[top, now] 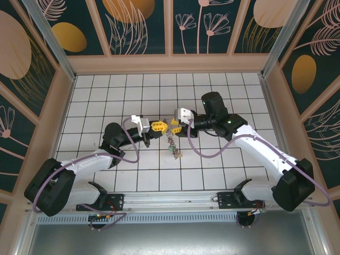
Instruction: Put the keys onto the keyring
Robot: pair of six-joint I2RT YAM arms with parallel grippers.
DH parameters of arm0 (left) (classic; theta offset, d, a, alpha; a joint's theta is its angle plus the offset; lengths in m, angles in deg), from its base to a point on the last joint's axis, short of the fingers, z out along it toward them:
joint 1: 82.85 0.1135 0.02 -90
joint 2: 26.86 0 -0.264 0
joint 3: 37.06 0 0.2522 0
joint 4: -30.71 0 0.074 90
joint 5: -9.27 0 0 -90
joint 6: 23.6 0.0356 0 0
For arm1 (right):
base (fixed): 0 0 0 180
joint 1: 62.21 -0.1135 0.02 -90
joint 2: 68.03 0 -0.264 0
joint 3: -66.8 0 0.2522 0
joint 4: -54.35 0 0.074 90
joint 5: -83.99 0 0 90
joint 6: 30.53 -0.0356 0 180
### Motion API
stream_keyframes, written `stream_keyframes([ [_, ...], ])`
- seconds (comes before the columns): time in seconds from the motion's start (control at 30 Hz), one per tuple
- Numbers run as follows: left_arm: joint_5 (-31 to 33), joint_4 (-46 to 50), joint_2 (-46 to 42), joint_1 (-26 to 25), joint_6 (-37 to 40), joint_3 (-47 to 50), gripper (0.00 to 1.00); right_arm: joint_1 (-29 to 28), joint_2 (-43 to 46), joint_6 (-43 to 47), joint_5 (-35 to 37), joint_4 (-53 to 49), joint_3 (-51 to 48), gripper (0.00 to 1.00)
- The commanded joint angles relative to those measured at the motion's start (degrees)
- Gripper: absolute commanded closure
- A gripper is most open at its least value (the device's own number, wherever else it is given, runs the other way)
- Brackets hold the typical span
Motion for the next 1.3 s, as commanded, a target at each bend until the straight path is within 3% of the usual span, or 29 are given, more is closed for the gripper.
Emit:
stream_keyframes([
  [0.0, -1.2, -2.9, 0.2, -0.3, -0.5, -1.4, 1.00, -1.0, -1.2, 1.3, -2.4, -0.1, 2.4, 0.72],
  [0.33, -1.5, -0.8, -0.3, -0.3, 0.9, -1.1, 1.00, -1.3, -1.7, 2.0, -1.4, -1.0, 3.4, 0.92],
  [0.47, -0.4, 6.9, -1.7, -0.3, 5.2, -2.2, 1.00, -1.3, -1.5, 2.8, -0.4, -3.2, 4.2, 0.99],
  [0.5, 0.2, 10.5, -2.4, -0.3, 7.2, -2.8, 0.96, -1.3, -1.4, 3.2, 0.3, -4.1, 4.6, 1.00],
  [0.6, 0.9, 25.3, -4.6, -0.3, 15.7, -6.0, 0.76, -1.4, -1.5, 4.0, 3.3, -6.8, 5.4, 1.00],
  [0.83, 3.3, 49.9, -6.3, -0.3, 30.9, -12.8, 0.69, -3.1, -4.0, 6.7, 12.0, -15.6, 8.9, 1.00],
  [1.03, 1.0, 56.8, -1.4, -0.3, 34.6, -16.9, 0.70, -7.1, -6.4, 8.9, 21.7, -18.8, 10.7, 1.00],
  [1.27, 0.2, 56.6, 0.8, -0.4, 34.8, -17.1, 0.76, -8.3, -6.7, 9.2, 23.9, -19.0, 10.8, 1.00],
])
